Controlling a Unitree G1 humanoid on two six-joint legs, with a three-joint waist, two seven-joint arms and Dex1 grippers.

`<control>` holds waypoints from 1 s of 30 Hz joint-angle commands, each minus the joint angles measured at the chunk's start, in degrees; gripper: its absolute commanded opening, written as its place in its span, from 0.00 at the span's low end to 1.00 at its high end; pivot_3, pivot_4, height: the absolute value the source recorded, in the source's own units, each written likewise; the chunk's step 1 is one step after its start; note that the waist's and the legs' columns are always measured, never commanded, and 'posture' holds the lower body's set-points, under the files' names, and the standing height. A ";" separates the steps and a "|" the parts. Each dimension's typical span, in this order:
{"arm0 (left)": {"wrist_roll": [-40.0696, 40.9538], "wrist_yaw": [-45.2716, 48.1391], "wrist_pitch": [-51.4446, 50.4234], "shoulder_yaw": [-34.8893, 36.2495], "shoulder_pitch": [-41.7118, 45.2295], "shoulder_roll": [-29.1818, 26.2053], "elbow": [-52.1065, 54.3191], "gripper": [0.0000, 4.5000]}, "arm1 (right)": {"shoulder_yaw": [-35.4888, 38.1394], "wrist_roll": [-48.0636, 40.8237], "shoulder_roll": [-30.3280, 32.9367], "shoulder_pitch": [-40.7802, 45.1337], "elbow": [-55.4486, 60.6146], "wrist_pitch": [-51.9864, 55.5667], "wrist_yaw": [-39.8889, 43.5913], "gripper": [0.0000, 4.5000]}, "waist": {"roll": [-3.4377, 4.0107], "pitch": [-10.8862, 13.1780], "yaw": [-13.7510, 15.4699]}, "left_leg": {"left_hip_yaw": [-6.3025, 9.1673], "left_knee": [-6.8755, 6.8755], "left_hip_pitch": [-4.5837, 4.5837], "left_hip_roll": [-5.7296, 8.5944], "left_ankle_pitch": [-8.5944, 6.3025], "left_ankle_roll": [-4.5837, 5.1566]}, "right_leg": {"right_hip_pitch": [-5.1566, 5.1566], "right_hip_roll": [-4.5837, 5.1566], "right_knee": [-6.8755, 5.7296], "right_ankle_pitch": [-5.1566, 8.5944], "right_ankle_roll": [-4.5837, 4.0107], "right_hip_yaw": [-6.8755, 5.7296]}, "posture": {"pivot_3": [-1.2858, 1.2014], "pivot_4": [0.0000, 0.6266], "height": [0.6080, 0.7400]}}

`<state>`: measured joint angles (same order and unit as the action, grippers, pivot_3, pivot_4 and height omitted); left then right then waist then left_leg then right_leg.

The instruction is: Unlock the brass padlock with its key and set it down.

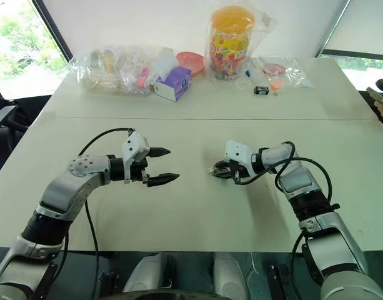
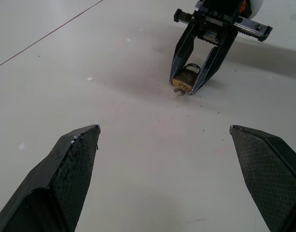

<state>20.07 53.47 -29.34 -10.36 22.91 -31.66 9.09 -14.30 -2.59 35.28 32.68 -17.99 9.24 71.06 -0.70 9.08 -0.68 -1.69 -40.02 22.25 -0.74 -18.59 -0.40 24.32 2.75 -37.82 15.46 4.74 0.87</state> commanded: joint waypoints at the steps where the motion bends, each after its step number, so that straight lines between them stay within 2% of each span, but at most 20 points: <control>1: -0.18 0.22 1.21 0.39 1.25 0.35 0.41 1.00 | -0.76 0.87 0.97 -1.91 0.57 2.50 -0.33 0.48 | 0.00 0.00 0.08 | 0.00 0.00 0.00 0.00 0.00 0.00 | 0.00 0.00 0.00 0.00 0.00 0.00 | 0.52 0.24 0.96; 2: -0.27 0.20 1.26 0.38 1.32 0.47 0.34 1.00 | -0.72 1.10 1.02 -1.93 0.54 2.48 -0.52 0.57 | 0.00 0.00 0.08 | 0.00 -0.01 0.00 0.00 0.00 0.00 | 0.00 0.00 0.00 0.00 0.00 0.00 | 0.52 0.24 0.96; 12: -0.66 0.03 1.45 0.52 1.19 1.03 0.39 1.00 | -0.90 1.76 2.28 -2.17 -2.00 1.19 0.86 0.57 | -0.01 -0.01 0.26 | -0.01 -0.02 0.00 0.03 0.00 0.00 | -0.03 0.00 0.01 0.00 0.00 0.00 | 0.52 0.24 0.96; 14: -0.74 -0.05 1.41 0.51 1.23 1.16 0.43 1.00 | -1.13 2.01 2.32 -2.36 -2.01 0.72 0.91 0.45 | -0.01 -0.01 0.25 | 0.00 -0.02 0.00 0.03 0.00 0.00 | -0.04 0.00 0.02 0.00 0.00 0.00 | 0.52 0.24 0.96; 17: -0.79 -0.03 1.49 0.52 1.39 1.32 0.22 1.00 | -1.19 2.32 2.48 -2.42 -1.86 0.59 0.88 0.16 | -0.02 -0.01 0.12 | 0.00 -0.02 -0.03 0.03 0.00 0.00 | -0.06 -0.01 0.01 0.00 0.00 0.00 | 0.52 0.24 0.96; 21: -0.79 0.32 1.58 0.49 1.83 1.64 -0.37 1.00 | -0.56 3.04 3.29 -2.37 0.66 -0.98 -0.66 0.15 | -0.03 -0.02 0.25 | 0.00 -0.02 -0.08 0.03 0.00 0.00 | -0.13 -0.01 0.01 0.00 0.00 0.00 | 0.52 0.24 0.96; 23: -0.56 0.39 1.51 0.47 2.12 1.99 -0.71 1.00 | -0.68 5.78 3.45 -2.20 1.29 -4.88 -4.80 0.15 | -0.03 -0.02 0.21 | 0.00 -0.02 -0.08 0.03 0.00 0.00 | -0.13 0.00 0.02 0.00 0.00 0.00 | 0.52 0.24 0.96; 27: 0.98 0.30 0.27 1.18 3.27 3.63 -1.64 1.00 | -0.28 14.00 2.83 -2.31 6.37 -20.75 -17.90 0.15 | -0.02 -0.01 0.04 | 0.00 -0.03 -0.07 0.03 0.00 0.00 | -0.10 -0.02 0.00 0.00 0.00 0.00 | 0.52 0.24 0.96; 30: 3.91 -0.20 -2.67 2.92 5.23 5.40 -1.92 1.00 | 0.71 17.40 2.52 -3.67 15.90 -27.26 -23.40 0.15 | -0.01 0.02 -0.02 | -0.02 -0.03 0.11 0.03 0.01 -0.02 | 0.13 -0.06 -0.05 0.00 0.00 0.03 | 0.52 0.24 0.96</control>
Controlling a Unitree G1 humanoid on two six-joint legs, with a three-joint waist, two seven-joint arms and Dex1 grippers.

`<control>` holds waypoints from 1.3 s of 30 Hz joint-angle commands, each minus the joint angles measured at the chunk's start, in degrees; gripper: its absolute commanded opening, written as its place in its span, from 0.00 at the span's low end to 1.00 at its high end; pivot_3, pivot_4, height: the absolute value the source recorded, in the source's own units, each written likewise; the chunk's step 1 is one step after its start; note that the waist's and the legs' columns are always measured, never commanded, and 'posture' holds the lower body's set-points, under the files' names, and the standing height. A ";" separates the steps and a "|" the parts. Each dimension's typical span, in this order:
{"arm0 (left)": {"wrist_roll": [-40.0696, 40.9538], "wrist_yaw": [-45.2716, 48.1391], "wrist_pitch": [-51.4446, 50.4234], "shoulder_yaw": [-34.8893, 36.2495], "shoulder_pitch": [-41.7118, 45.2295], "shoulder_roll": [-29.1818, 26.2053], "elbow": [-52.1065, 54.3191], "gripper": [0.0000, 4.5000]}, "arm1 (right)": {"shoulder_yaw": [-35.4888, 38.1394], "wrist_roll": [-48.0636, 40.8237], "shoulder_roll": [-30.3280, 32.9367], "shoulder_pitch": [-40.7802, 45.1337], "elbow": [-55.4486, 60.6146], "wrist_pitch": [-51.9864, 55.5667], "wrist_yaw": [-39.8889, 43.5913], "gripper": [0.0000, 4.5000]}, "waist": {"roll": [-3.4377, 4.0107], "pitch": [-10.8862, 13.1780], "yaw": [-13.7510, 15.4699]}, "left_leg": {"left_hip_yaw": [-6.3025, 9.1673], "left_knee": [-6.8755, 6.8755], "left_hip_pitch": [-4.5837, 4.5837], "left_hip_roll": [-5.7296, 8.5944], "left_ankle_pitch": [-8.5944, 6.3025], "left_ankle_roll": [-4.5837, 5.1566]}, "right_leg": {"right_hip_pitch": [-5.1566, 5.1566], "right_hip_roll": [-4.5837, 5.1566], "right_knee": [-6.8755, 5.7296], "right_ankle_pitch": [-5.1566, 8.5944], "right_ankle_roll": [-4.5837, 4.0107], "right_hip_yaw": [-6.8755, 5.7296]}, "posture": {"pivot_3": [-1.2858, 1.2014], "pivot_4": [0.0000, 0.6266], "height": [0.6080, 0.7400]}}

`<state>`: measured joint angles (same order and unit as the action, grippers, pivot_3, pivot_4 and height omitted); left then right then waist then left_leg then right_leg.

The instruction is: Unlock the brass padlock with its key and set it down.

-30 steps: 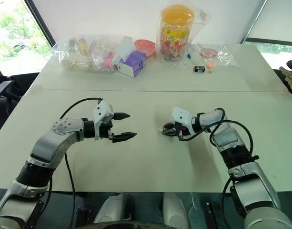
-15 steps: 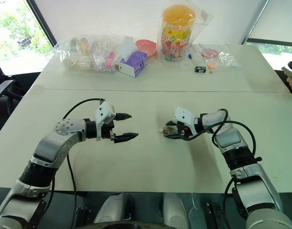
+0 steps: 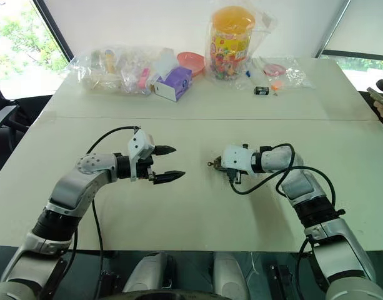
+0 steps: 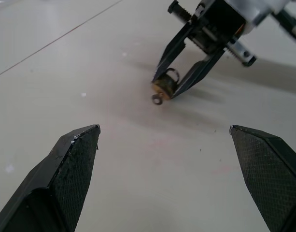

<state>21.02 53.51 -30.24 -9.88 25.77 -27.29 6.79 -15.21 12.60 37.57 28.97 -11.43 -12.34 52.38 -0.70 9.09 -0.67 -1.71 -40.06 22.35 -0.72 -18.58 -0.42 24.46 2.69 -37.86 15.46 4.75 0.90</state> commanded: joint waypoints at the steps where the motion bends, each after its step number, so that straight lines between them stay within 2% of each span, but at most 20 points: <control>1: 3.90 -0.40 -2.77 2.97 3.17 1.55 0.18 1.00 | 1.70 2.55 0.45 -0.85 12.57 -6.48 -5.11 0.15 | 0.00 0.01 -0.03 | 0.00 0.00 0.04 -0.01 0.01 -0.02 | 0.07 -0.02 -0.03 0.00 0.00 0.00 | 0.52 0.24 0.96; 7: 6.67 0.01 -5.74 3.89 5.57 2.55 -0.55 1.00 | 2.03 3.75 1.09 -3.95 21.46 -6.09 -6.69 0.15 | -0.01 0.01 0.05 | 0.00 0.00 0.00 -0.03 0.02 -0.03 | 0.01 -0.08 -0.01 0.00 0.00 0.00 | 0.52 0.24 0.96; 13: 6.57 0.90 -5.19 3.25 5.63 2.39 -1.04 1.00 | 2.25 3.98 1.35 -4.69 23.53 -4.98 -7.44 0.15 | -0.02 0.02 0.02 | 0.01 -0.01 0.01 -0.02 0.02 -0.03 | 0.01 -0.10 -0.01 0.00 0.00 0.00 | 0.52 0.24 0.96; 14: 6.54 1.06 -5.08 3.19 5.59 2.40 -1.08 0.91 | 2.23 4.04 1.47 -4.70 23.57 -5.04 -7.54 0.15 | -0.02 0.02 0.02 | 0.01 -0.01 0.00 -0.03 0.02 -0.03 | 0.01 -0.10 -0.01 0.00 0.00 0.00 | 0.52 0.24 0.96; 15: 6.48 1.35 -4.83 3.09 5.55 2.40 -1.11 0.88 | 2.17 3.99 1.45 -4.69 23.76 -4.76 -7.55 0.15 | -0.02 0.02 0.03 | 0.01 -0.01 0.00 -0.02 0.02 -0.03 | 0.01 -0.10 0.00 0.00 0.00 0.00 | 0.52 0.24 0.96; 16: 6.45 1.60 -4.64 3.03 5.53 2.43 -1.13 0.80 | 2.08 3.99 1.48 -4.67 23.93 -4.58 -7.53 0.15 | -0.02 0.02 0.04 | 0.00 -0.01 0.00 -0.02 0.02 -0.03 | 0.01 -0.10 0.00 0.00 0.00 0.00 | 0.52 0.24 0.96; 20: 5.64 1.54 -4.73 2.18 5.74 2.71 -1.43 0.36 | 1.81 4.11 1.45 -4.36 24.06 -4.29 -7.51 0.15 | -0.02 0.02 0.03 | 0.00 -0.01 0.01 -0.02 0.02 -0.02 | 0.01 -0.12 0.00 0.00 0.00 0.00 | 0.52 0.24 0.96; 35: 6.17 2.28 -5.16 1.65 5.51 2.85 -1.26 0.36 | 2.03 4.13 2.14 -3.30 23.89 -4.49 -7.33 0.15 | -0.02 0.02 0.05 | 0.00 -0.01 0.01 -0.02 0.02 -0.02 | 0.01 -0.12 0.00 0.00 0.00 0.00 | 0.52 0.24 0.96; 38: 6.00 2.33 -5.02 1.64 5.53 2.88 -1.30 0.17 | 2.02 4.07 2.33 -3.29 23.90 -4.50 -7.32 0.15 | -0.02 0.02 0.03 | 0.00 -0.01 0.01 -0.02 0.02 -0.02 | 0.01 -0.12 0.00 0.00 0.00 0.00 | 0.52 0.24 0.96; 39: 5.96 2.26 -4.93 1.68 5.56 2.96 -1.34 0.07 | 2.01 4.05 2.36 -3.27 23.91 -4.45 -7.30 0.15 | -0.01 0.02 0.02 | 0.00 -0.01 0.01 -0.02 0.02 -0.02 | 0.01 -0.12 0.00 0.00 0.00 0.00 | 0.52 0.24 0.96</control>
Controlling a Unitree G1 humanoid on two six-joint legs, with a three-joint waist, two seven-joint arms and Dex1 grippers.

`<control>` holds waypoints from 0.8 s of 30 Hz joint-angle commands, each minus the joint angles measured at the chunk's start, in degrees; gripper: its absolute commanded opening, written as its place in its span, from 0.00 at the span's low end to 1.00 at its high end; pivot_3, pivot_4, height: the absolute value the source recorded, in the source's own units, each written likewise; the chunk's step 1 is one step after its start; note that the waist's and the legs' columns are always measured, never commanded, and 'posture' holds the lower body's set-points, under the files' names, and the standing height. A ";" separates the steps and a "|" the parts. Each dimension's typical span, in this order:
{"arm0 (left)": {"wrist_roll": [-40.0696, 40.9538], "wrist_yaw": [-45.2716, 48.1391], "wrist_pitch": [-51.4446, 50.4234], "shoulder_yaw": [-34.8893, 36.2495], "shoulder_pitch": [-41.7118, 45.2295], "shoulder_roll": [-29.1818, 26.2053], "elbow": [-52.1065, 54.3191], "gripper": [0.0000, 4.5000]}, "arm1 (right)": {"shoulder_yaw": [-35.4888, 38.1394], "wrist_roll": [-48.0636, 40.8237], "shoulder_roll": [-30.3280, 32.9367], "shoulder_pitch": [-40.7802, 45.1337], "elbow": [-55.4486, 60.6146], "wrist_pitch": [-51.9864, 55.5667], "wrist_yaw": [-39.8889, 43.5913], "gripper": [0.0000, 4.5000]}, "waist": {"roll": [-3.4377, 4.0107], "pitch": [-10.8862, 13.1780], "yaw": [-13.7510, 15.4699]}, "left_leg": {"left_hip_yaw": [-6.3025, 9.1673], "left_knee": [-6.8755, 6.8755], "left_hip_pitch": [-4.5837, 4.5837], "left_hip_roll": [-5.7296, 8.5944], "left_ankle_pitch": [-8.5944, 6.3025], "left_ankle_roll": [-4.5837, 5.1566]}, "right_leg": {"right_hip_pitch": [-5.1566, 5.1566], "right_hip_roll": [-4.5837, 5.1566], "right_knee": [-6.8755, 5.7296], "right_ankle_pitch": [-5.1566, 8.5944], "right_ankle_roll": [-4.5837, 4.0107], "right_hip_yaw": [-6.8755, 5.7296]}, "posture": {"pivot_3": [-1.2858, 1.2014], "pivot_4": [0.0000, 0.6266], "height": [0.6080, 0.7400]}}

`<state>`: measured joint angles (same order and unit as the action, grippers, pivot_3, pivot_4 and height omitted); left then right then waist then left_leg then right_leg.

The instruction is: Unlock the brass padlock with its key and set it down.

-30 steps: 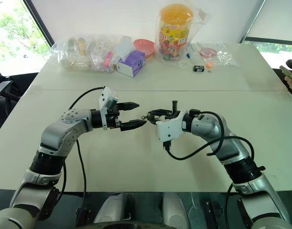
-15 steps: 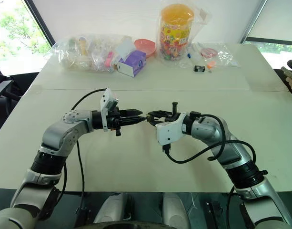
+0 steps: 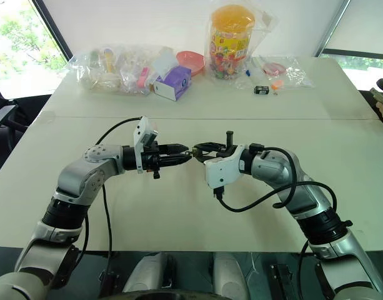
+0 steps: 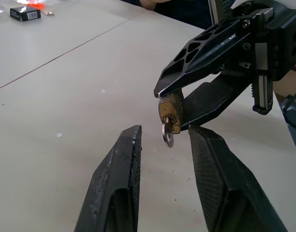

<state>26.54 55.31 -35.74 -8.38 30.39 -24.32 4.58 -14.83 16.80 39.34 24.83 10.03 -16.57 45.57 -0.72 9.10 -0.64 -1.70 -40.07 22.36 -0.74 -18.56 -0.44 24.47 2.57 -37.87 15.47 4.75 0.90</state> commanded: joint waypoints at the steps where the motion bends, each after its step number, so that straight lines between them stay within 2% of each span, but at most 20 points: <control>1: 0.38 0.35 0.70 0.21 0.99 0.12 0.82 0.01 | 1.61 -0.17 0.61 0.89 2.48 -0.16 -0.43 0.15 | 0.00 0.00 0.00 | 0.00 0.00 0.00 0.00 0.00 0.00 | 0.00 0.00 0.00 0.00 0.00 0.00 | 0.52 0.24 0.96; 7: -0.68 -0.64 2.02 0.23 1.39 0.62 0.52 0.01 | 1.06 -0.75 0.78 0.74 2.99 0.53 0.73 0.15 | 0.00 0.00 0.01 | 0.00 0.00 0.00 0.00 0.00 0.00 | 0.00 0.00 0.00 0.00 0.00 0.00 | 0.52 0.24 0.96; 12: -6.24 -0.71 9.46 -2.31 0.92 -0.03 0.34 0.01 | 0.91 -4.45 -0.45 0.60 4.62 5.60 3.43 0.15 | 0.00 0.00 0.01 | 0.00 0.00 0.00 0.00 0.00 0.00 | 0.00 -0.01 0.00 0.00 0.00 0.00 | 0.52 0.24 0.96; 16: -14.48 -1.00 27.00 -4.82 -0.17 -0.29 -0.76 0.01 | 0.90 -11.27 -1.54 1.44 7.41 15.25 8.36 0.15 | 0.00 0.00 0.05 | 0.00 0.00 0.00 0.00 0.00 0.00 | 0.00 0.01 0.00 0.00 0.00 0.00 | 0.52 0.24 0.96; 19: -21.63 1.48 46.78 -7.04 -0.52 -3.11 -4.85 0.01 | 0.74 -13.75 -1.05 2.44 8.05 19.60 11.54 0.15 | 0.00 0.00 0.03 | 0.00 0.00 0.00 -0.01 0.00 0.00 | 0.00 0.02 0.01 0.00 0.00 0.00 | 0.52 0.24 0.96; 21: -22.76 2.72 52.78 -7.51 -0.39 -3.95 -7.37 0.01 | 0.79 -14.04 -0.87 2.84 8.04 20.27 12.23 0.15 | 0.01 0.00 0.02 | 0.00 0.02 -0.02 -0.02 0.00 0.00 | 0.00 0.02 0.02 0.00 -0.01 0.00 | 0.52 0.24 0.96; 23: -20.47 2.04 49.31 -6.29 -0.51 -2.82 -8.42 0.01 | 0.90 -13.60 -0.83 3.21 7.86 19.99 12.15 0.15 | 0.01 0.00 0.10 | 0.00 0.02 -0.02 -0.01 0.00 0.00 | 0.00 0.03 0.02 0.00 -0.01 -0.01 | 0.52 0.24 0.96; 24: -17.98 1.87 43.47 -5.47 -0.86 -2.40 -7.95 0.01 | 0.87 -13.11 -0.72 3.39 7.78 19.52 12.03 0.15 | 0.00 0.00 0.21 | -0.02 0.01 0.00 0.00 0.00 0.01 | 0.00 0.04 0.02 0.00 -0.01 -0.01 | 0.52 0.24 0.96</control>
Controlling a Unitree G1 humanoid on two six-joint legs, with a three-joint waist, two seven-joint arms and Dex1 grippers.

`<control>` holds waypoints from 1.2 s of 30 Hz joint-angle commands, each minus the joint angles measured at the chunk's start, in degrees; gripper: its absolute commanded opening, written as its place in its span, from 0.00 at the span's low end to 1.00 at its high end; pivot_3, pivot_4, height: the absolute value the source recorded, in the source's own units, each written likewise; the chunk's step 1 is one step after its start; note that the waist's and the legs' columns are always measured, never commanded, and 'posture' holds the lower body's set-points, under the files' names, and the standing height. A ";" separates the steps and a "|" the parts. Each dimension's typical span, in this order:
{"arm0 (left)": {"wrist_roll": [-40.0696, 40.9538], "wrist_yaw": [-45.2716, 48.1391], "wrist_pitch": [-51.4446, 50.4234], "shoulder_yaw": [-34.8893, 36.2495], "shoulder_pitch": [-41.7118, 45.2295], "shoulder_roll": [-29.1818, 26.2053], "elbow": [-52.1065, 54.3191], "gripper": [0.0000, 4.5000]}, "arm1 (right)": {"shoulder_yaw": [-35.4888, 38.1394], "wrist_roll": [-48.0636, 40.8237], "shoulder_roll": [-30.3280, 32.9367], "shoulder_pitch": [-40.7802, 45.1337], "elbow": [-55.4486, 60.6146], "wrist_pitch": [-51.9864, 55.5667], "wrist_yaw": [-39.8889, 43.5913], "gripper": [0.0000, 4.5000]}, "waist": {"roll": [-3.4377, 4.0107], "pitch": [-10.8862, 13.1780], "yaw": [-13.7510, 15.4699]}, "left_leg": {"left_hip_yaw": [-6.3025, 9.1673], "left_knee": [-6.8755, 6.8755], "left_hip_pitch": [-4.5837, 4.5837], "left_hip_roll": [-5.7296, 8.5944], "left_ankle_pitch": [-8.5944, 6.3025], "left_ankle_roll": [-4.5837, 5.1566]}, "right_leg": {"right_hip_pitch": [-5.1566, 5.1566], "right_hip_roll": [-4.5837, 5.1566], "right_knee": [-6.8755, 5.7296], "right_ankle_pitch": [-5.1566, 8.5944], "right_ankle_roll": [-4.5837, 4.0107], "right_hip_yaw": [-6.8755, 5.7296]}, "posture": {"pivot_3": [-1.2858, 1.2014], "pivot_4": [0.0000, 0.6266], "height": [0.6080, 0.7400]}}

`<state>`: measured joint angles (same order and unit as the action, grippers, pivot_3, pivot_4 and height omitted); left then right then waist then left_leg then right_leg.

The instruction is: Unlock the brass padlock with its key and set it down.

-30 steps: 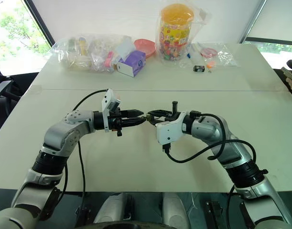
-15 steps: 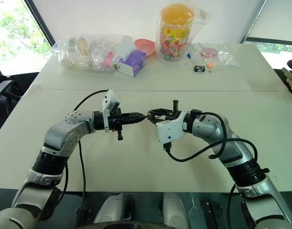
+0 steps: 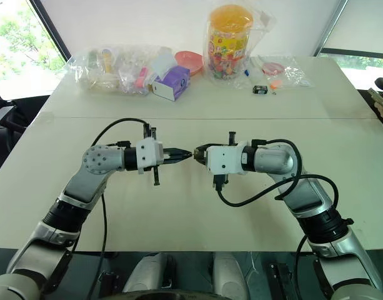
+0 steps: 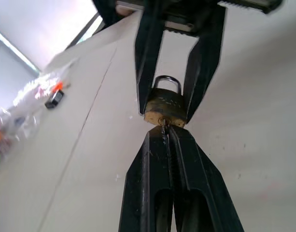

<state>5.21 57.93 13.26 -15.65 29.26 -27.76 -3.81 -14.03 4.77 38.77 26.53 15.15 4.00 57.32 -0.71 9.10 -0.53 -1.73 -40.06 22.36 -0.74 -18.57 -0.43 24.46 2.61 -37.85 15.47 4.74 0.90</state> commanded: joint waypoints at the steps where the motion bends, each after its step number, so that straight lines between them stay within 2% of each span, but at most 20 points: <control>1: 5.08 -0.80 -9.73 2.35 0.02 1.27 0.87 0.01 | 0.04 -0.73 -0.07 1.79 2.61 -1.39 0.19 0.15 | -0.01 0.00 0.14 | 0.00 -0.01 0.02 0.01 -0.01 0.01 | 0.00 0.00 0.00 0.00 0.00 -0.01 | 0.52 0.24 0.96; 6: 25.20 -3.29 -44.68 9.45 0.38 2.80 3.61 0.01 | -0.31 1.22 0.33 1.76 2.11 -3.86 -0.65 0.15 | -0.01 0.00 -0.17 | 0.02 -0.03 0.03 0.01 -0.03 0.05 | 0.00 -0.07 -0.02 0.00 0.02 -0.02 | 0.52 0.24 0.96; 9: 31.68 -4.43 -53.70 12.99 1.28 3.04 4.40 0.01 | -0.36 1.52 0.36 1.34 2.24 -4.30 -0.86 0.15 | -0.01 0.01 -0.36 | 0.03 -0.03 0.02 -0.02 -0.02 0.05 | 0.00 -0.07 -0.03 0.00 0.02 -0.02 | 0.52 0.24 0.96; 12: 35.55 -4.94 -59.36 14.67 1.82 2.86 5.07 0.21 | -0.62 1.86 0.44 1.06 2.25 -4.80 -1.11 0.15 | -0.01 0.01 -0.32 | 0.05 -0.03 0.00 -0.03 -0.02 0.04 | 0.00 -0.07 -0.04 0.00 0.02 -0.03 | 0.52 0.24 0.96; 17: 37.62 -5.79 -63.89 16.01 2.31 3.20 5.33 0.75 | -0.82 2.66 0.67 0.81 1.59 -6.00 -1.69 0.15 | -0.02 0.01 0.00 | 0.04 -0.03 0.00 0.00 -0.02 0.03 | 0.00 -0.03 -0.04 0.00 0.02 -0.02 | 0.52 0.24 0.96; 36: 31.07 -7.13 -60.05 10.77 3.56 8.36 3.11 0.75 | -0.76 3.33 0.29 0.93 1.78 -6.06 -2.05 0.15 | -0.01 0.01 -0.12 | 0.04 -0.03 0.00 0.01 0.00 0.00 | 0.00 -0.03 -0.03 0.00 0.02 -0.01 | 0.52 0.24 0.96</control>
<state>36.66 50.60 -48.03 -4.64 31.81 -19.79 -1.19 -15.42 8.27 39.15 27.05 15.00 -1.66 56.02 -0.72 9.10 -0.65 -1.69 -40.09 22.36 -0.72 -18.57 -0.43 24.46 2.59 -37.88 15.47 4.76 0.89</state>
